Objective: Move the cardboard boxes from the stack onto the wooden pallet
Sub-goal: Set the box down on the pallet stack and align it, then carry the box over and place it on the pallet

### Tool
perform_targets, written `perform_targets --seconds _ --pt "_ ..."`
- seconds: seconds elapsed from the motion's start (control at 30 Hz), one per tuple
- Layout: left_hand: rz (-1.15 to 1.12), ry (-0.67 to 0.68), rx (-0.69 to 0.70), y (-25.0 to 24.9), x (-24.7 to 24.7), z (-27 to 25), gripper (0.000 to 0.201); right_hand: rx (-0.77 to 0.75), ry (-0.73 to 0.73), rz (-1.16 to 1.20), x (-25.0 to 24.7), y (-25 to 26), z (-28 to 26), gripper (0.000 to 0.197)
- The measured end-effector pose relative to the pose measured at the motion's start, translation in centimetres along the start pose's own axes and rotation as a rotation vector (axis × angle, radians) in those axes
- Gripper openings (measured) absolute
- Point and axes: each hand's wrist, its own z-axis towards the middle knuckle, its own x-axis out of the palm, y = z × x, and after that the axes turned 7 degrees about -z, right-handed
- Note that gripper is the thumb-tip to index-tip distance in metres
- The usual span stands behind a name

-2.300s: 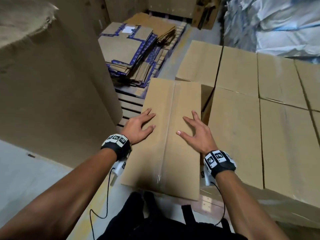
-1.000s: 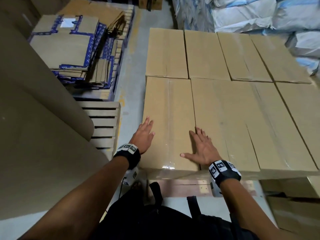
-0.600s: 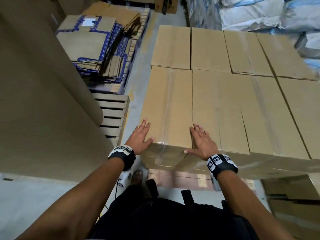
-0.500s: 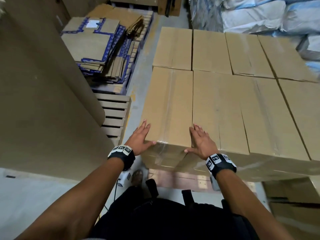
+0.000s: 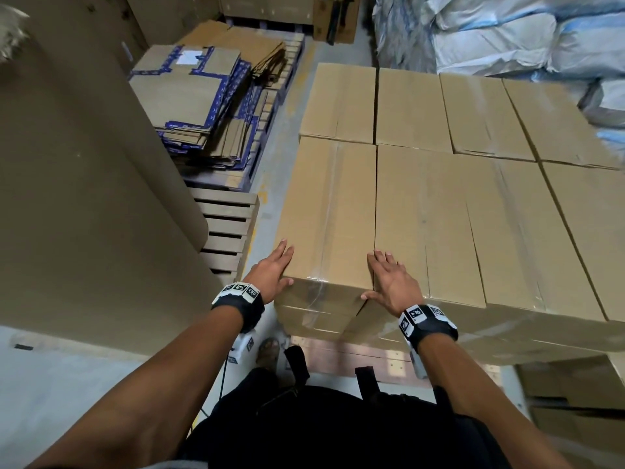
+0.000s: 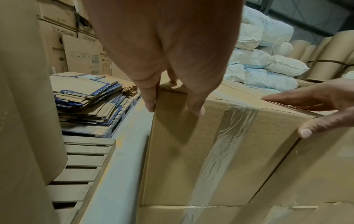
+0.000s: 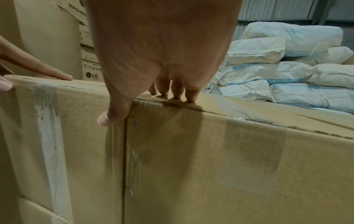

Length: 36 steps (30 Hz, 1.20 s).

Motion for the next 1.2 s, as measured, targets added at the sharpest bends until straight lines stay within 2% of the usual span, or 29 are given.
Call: perform_targets --seconds 0.23,0.3,0.4,0.47,0.57,0.67,0.83,1.07,1.2 --pt "0.089 0.061 -0.036 -1.4 -0.1 -1.1 0.086 0.024 0.011 0.025 -0.4 1.0 -0.4 0.106" --pt "0.105 0.068 -0.052 -1.9 0.4 -2.3 0.084 0.028 -0.019 0.043 -0.3 1.3 -1.2 0.093" --pt "0.119 0.045 -0.052 -2.9 1.1 -4.5 0.077 0.039 -0.140 0.097 0.5 1.9 -3.6 0.063" --pt "0.064 0.021 -0.057 -3.6 1.6 -6.4 0.071 0.051 -0.208 0.133 1.6 2.6 -5.9 0.056" --pt "-0.010 0.010 -0.022 -4.2 2.9 -9.3 0.049 0.106 -0.244 0.189 2.9 4.1 -9.7 0.048" --pt "-0.036 0.121 -0.022 -5.1 5.3 -11.9 0.038 0.206 -0.168 0.224 4.3 5.6 -13.6 0.034" --pt "-0.075 0.296 0.061 -6.0 9.5 -16.2 0.034 0.392 -0.025 0.296 9.2 8.0 -21.0 0.034" --pt "-0.179 0.451 0.122 -5.3 15.4 -23.8 0.031 0.685 0.159 0.388 15.9 13.5 -34.5 0.033" --pt "-0.171 0.559 0.133 -5.8 19.2 -28.3 0.051 0.853 0.167 0.451 19.1 16.2 -43.6 0.033"
